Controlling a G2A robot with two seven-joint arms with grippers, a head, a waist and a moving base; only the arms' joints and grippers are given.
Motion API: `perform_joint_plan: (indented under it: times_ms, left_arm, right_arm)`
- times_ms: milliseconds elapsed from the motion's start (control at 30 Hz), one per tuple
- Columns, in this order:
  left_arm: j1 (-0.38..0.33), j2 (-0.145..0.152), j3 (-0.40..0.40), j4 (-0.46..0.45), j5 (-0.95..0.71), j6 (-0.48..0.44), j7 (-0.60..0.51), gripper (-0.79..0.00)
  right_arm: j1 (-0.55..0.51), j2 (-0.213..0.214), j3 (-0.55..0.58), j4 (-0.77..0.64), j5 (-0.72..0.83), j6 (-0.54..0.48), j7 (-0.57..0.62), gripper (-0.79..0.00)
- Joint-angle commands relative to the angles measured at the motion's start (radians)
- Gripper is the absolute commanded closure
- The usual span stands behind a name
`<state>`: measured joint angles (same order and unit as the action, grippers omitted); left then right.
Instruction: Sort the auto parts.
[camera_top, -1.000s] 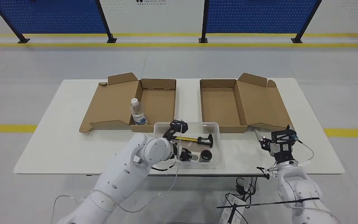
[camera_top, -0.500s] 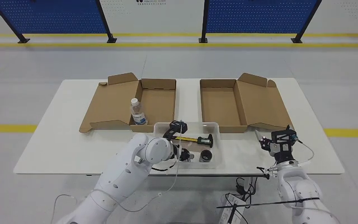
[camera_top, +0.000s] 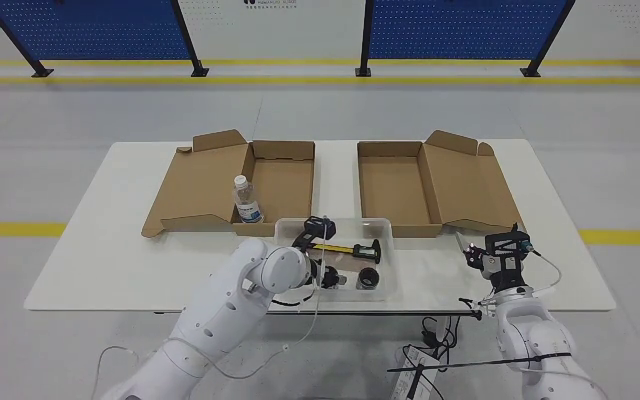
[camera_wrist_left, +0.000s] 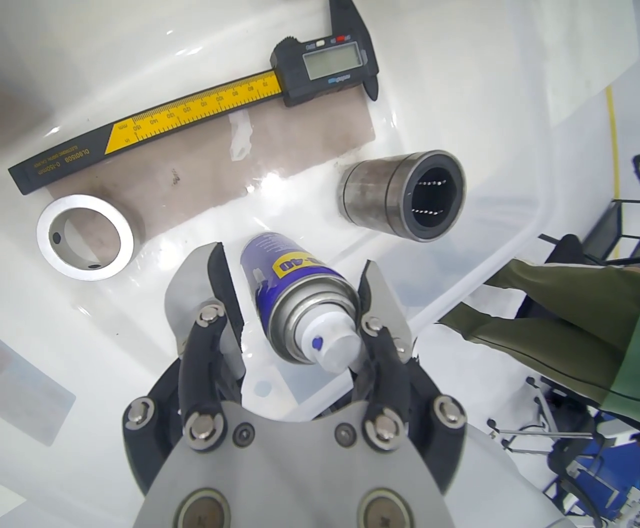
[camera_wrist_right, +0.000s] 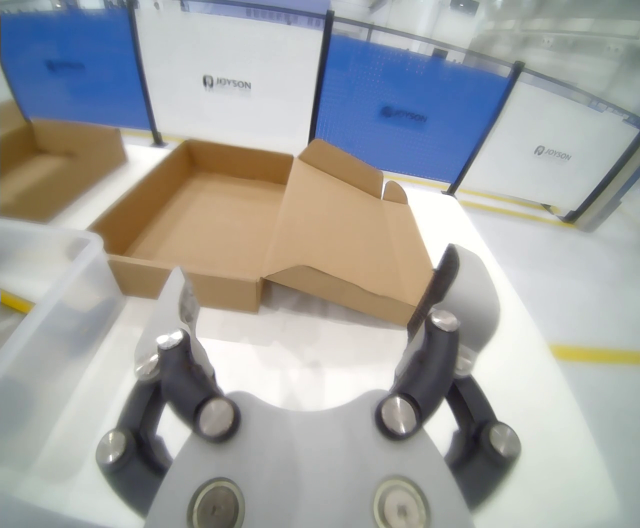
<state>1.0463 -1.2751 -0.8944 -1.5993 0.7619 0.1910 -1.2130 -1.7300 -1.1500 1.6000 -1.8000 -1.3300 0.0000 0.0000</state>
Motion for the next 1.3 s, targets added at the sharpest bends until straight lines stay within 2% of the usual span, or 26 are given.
perform_joint_plan:
  times_ms: [0, 67, 200, 267, 300, 400, 800, 1267]
  left_arm:
    - [0.000, 0.000, 0.002, 0.000, 0.003, 0.000, -0.002, -0.462]
    - [0.001, 0.001, 0.003, 0.001, 0.005, -0.001, -0.002, -0.409]
    - [0.000, 0.001, 0.005, 0.003, 0.005, -0.003, -0.006, -0.382]
    - [-0.002, 0.001, 0.006, 0.004, 0.006, -0.005, -0.008, -0.336]
    - [-0.002, 0.001, 0.007, 0.006, 0.006, -0.006, -0.009, -0.286]
    - [-0.004, 0.001, 0.007, 0.007, 0.005, -0.008, -0.007, 0.000]
    - [-0.011, 0.008, -0.008, -0.032, 0.043, -0.026, -0.001, 0.000]
    - [0.000, 0.026, -0.088, -0.197, -0.018, -0.070, -0.051, 0.000]
  right_arm:
    - [0.000, 0.000, 0.000, 0.000, 0.000, 0.000, 0.000, -0.785]
    - [0.000, 0.000, 0.000, 0.000, 0.000, 0.000, 0.000, -0.785]
    - [0.000, 0.000, 0.000, 0.000, 0.000, 0.000, 0.000, -0.785]
    - [0.000, 0.000, 0.000, 0.000, 0.000, 0.000, 0.000, -0.785]
    - [0.000, 0.000, 0.000, 0.000, 0.000, 0.000, 0.000, -0.785]
    - [0.000, 0.000, 0.000, 0.000, 0.000, 0.000, 0.000, -0.785]
    - [0.000, 0.000, 0.000, 0.000, 0.000, 0.000, 0.000, -0.785]
    - [0.000, 0.000, 0.000, 0.000, 0.000, 0.000, 0.000, -0.785]
